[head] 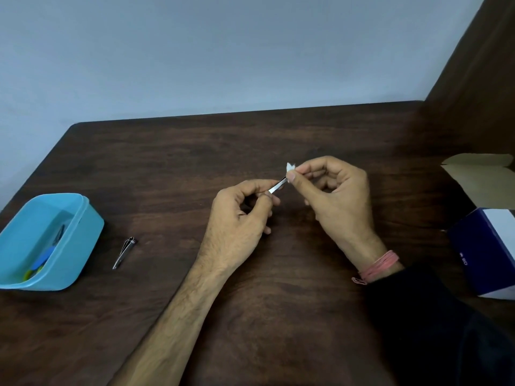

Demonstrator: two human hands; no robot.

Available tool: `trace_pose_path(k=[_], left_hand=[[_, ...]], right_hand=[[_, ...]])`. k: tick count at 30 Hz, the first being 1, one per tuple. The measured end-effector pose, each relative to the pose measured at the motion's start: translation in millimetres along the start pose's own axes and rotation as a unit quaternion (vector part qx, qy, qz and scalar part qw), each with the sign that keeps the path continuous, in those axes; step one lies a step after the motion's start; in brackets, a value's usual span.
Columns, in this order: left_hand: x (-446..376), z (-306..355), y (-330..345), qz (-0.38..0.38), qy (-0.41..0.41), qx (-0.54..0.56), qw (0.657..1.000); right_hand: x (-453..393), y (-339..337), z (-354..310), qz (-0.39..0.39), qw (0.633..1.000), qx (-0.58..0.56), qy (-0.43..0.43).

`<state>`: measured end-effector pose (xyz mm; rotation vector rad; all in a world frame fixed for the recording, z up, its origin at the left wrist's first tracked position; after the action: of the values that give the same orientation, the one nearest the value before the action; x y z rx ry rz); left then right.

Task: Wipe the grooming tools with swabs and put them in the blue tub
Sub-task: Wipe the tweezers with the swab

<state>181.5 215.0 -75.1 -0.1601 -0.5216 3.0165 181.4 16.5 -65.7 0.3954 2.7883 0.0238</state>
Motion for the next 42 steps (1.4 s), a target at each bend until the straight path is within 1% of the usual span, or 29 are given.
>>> trace_pose_path(k=[2,5,6,9,10,13,14,17,22,25,29,35,38,42], left_hand=[[0,0,-1,0.004,0.000,0.000,1.000],[0,0,-1,0.005,-0.003,0.005,1.000],[0,1,0,0.005,-0.003,0.007,1.000],[0,3,-1,0.005,-0.002,0.008,1.000],[0,4,-1,0.006,-0.001,0.008,1.000],[0,3,-1,0.009,0.001,0.002,1.000],[1,3,-1,0.008,0.001,0.000,1.000],[1,3,-1,0.011,0.005,-0.007,1.000],[3,4,1,0.009,0.025,-0.049,0.998],[3,6,0,0.014,0.034,-0.063,0.997],[1,2,-1,0.017,0.026,-0.060,0.998],[0,1,3,-0.012,0.005,-0.032,0.999],[0,1,4,-0.021,0.013,-0.034,0.999],[-1,0,2,-0.009,0.011,-0.006,1.000]], right_hand=[[2,4,1,-0.018,1.000,0.015,0.001],[-2,-4,2,0.026,1.000,0.014,0.010],[-1,-5,2,0.028,0.999,0.013,0.010],[3,5,-2,-0.020,1.000,0.022,0.007],[4,7,-2,-0.023,0.999,0.025,0.006],[-1,-3,0,0.027,1.000,0.002,0.012],[-2,-4,1,0.029,0.999,-0.005,0.015],[0,1,3,0.001,1.000,-0.005,0.023],[-6,-5,13,0.040,0.990,-0.107,0.080],[-8,-6,13,0.040,0.986,-0.131,0.093],[-8,-7,16,0.036,0.987,-0.123,0.099],[-7,-6,14,0.025,0.988,-0.116,0.098],[-6,-3,14,0.012,0.990,-0.106,0.093],[-8,-6,13,0.022,0.983,-0.150,0.102]])
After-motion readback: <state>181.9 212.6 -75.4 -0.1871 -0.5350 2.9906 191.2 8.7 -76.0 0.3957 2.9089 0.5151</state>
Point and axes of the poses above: each hand's wrist, its own x-axis away from the middle knuckle, its own y-axis out of the palm, z = x × y, the point moved 7 cm from there along -x, towards the middle knuckle, and after that the axes turned 10 degrees about -x, right-handed, at the moved point
